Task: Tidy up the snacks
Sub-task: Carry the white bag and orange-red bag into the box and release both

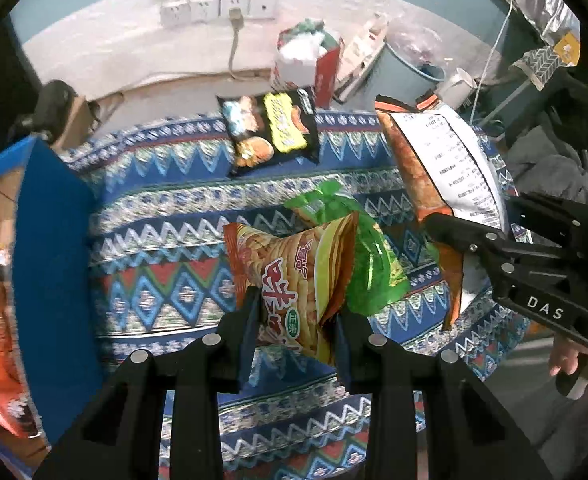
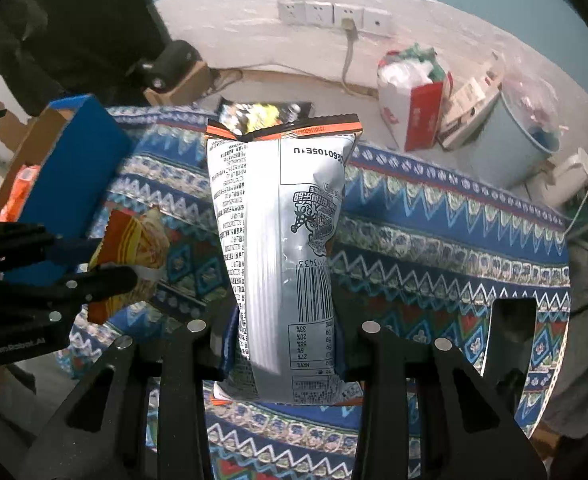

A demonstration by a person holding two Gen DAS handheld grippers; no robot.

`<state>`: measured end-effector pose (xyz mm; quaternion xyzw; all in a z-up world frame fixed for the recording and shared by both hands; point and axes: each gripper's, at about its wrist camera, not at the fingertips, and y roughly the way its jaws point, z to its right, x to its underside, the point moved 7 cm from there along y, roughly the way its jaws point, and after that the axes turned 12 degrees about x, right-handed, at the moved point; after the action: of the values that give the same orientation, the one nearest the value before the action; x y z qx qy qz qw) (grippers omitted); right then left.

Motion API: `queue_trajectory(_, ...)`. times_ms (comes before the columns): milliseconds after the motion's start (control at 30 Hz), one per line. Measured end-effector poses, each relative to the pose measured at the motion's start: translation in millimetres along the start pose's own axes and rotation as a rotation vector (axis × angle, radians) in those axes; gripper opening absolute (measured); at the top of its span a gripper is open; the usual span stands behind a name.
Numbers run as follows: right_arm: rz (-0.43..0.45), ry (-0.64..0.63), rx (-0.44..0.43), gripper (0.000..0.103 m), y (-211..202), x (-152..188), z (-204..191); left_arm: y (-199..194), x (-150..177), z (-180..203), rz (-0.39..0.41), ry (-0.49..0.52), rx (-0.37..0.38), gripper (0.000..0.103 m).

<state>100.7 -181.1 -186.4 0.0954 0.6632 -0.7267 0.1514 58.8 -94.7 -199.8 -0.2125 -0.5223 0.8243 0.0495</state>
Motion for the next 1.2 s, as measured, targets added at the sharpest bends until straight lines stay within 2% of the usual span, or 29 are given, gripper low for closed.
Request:
queue_trajectory(300,0.074,-0.016,-0.043,0.035,-32,-22,-26,-44,-1,-2,0.091,0.056,-0.088,0.033)
queue_trajectory(667,0.144,-0.056,-0.094,0.035,-60,-49,-69,-98,-2,-26,0.196,0.057,-0.148,0.033)
queue_trajectory(1200,0.169,-0.117,-0.168,0.035,-69,-86,-141,-161,14,-96,0.312,-0.050,-0.216,0.033)
